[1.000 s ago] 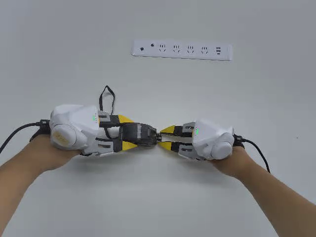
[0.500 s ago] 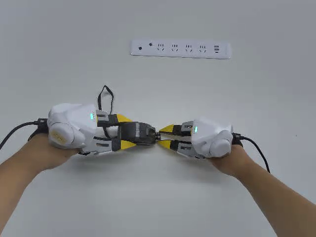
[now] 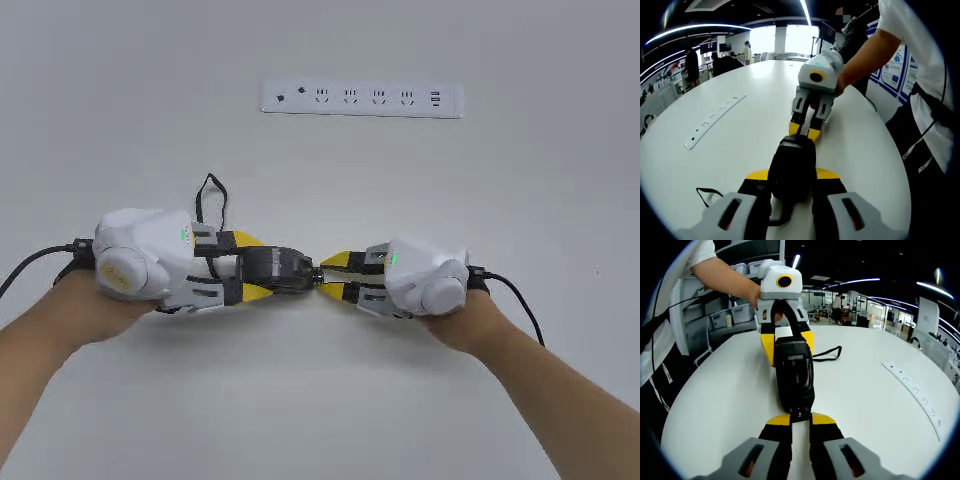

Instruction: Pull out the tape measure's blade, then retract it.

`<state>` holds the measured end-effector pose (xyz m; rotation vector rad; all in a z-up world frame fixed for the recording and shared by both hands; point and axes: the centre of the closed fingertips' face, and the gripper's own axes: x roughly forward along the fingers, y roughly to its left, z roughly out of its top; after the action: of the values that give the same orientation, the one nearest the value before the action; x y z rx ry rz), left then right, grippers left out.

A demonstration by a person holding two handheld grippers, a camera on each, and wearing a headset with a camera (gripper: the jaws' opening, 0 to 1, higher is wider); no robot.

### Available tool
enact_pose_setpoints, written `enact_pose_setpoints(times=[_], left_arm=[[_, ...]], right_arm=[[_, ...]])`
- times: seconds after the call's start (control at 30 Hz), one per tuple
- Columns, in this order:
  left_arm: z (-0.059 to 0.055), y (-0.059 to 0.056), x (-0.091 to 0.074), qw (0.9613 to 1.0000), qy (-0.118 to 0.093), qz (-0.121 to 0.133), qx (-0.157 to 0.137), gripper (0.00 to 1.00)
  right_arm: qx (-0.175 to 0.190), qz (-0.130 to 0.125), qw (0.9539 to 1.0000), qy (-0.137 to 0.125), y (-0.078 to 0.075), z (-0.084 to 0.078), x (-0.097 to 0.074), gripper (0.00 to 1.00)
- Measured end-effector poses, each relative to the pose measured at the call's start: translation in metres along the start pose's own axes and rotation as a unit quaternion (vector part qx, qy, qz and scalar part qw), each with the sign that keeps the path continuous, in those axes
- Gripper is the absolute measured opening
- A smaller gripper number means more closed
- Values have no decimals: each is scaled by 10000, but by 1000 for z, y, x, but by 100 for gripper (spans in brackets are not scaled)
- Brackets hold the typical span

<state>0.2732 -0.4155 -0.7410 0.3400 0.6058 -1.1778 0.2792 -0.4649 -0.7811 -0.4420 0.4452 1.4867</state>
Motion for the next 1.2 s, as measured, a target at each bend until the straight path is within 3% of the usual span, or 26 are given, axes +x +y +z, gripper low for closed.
enact_pose_setpoints(times=[1.03, 1.13, 1.2], left_arm=[[2, -1, 0, 10000, 75, -31, 16, 26], [2, 1, 0, 9999, 14, 12, -168, 25], [2, 1, 0, 9999, 14, 7, -136, 26]], right_arm=[[249, 35, 9997, -43, 0, -3, -3, 8], [433, -30, 9990, -103, -6, -4, -8, 6], [377, -44, 9992, -105, -5, -4, -11, 6]])
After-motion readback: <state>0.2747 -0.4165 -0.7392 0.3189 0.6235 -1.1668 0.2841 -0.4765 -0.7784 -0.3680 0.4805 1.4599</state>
